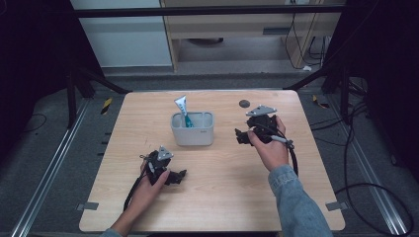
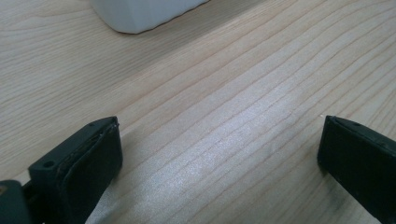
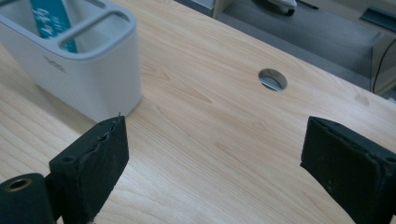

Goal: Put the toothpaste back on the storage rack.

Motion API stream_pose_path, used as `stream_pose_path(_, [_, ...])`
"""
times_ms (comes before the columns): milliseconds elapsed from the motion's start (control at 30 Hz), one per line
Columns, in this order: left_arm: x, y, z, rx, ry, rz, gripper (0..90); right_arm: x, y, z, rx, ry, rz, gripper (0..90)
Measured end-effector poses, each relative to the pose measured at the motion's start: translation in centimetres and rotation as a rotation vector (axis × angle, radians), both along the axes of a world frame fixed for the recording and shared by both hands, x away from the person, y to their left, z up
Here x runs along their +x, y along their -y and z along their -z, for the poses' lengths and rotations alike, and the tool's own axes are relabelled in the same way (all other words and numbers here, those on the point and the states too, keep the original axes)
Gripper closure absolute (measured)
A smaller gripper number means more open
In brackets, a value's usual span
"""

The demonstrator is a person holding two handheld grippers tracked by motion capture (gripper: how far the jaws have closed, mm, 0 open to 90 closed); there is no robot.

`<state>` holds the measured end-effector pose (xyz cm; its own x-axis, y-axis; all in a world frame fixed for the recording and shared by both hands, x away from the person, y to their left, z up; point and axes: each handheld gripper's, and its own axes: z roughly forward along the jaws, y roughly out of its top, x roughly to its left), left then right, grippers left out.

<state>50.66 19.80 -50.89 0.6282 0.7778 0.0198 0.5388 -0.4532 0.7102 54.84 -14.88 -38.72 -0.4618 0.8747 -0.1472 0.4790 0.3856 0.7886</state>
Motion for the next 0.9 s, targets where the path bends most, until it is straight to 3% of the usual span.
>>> stream_pose_path(333, [0.0,0.0,0.0,0.0,0.0,0.0,0.0,0.4,3.4,2.8,0.01,-0.062,0.077,7.3])
stream_pose_path(533, [0.0,0.0,0.0,0.0,0.0,0.0,0.0,0.8,4.2,4.6,0.0,-0.104,0.096,7.5])
stream_pose_path(733, [0.0,0.0,0.0,-0.001,0.0,-0.001,0.0,1.2,4.9,7.1,0.025,-0.164,0.113,7.9])
stream_pose_path(900, [0.0,0.0,0.0,-0.001,-0.001,-0.001,0.0,1.7,4.9,8.1,0.03,-0.182,0.117,8.3])
